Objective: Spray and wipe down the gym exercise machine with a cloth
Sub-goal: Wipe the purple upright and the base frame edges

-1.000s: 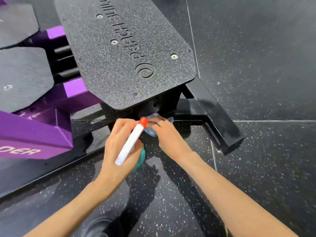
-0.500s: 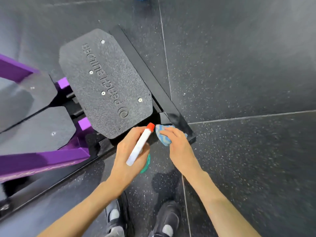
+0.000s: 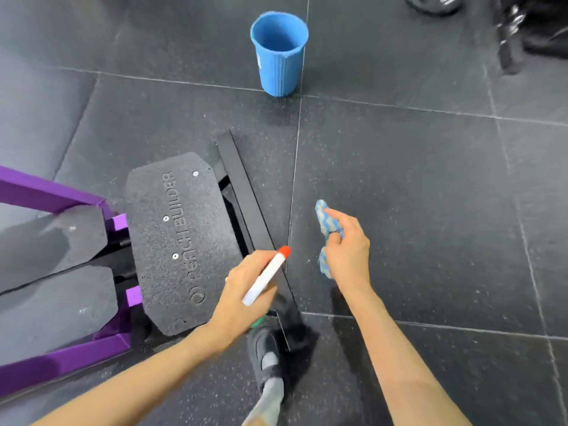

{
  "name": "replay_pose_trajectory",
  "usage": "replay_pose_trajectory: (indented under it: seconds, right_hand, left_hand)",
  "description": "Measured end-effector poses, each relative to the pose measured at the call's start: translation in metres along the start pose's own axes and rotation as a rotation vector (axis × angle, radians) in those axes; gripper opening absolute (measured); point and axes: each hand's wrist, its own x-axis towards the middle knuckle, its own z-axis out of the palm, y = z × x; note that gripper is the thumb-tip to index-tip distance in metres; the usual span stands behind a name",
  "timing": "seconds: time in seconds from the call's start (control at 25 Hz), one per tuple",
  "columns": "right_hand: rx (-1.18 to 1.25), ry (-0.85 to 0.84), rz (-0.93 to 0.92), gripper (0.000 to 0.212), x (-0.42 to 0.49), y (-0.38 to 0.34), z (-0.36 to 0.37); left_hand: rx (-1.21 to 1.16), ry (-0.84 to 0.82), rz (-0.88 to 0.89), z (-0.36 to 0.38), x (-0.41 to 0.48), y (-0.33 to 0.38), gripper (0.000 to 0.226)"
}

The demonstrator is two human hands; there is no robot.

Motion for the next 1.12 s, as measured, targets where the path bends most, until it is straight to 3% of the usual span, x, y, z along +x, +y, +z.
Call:
replay_pose_trajectory:
  seconds: [0.16,0.44,0.6,0.72,0.84,1.12]
  right_hand:
    - [-0.003,-0.024,0.146,0.048,0.089,-0.013,-0.003]
    - [-0.112,-0.256,0.114,0.042,0.220,0.005,0.010]
    - [-0.277,-0.631,-0.136,0.044,0.322,-0.052,0.068]
    - [-0.372,-0.903,-0.422,0.043,0.366,-0.084,0.074]
    - [-0.575,-1.052,-0.679,0.040,0.420,-0.089,0.066]
    - [-0.597,-1.113,-0.610,0.039,0.449,-0.128,0.131]
  left_hand:
    - [0.058,-0.065,-0.039,0.027,0.063,0.006,0.043]
    - [-0.082,0.197,-0.322,0.057,0.157,0.001,0.035]
    - [-0.090,0.499,-0.510,0.062,0.232,-0.002,0.031]
    - [-0.075,0.683,-0.667,0.071,0.279,-0.001,0.052]
    - [-0.074,0.752,-0.783,0.077,0.328,0.010,0.045]
    - [-0.227,0.968,-1.087,0.060,0.359,-0.007,0.014]
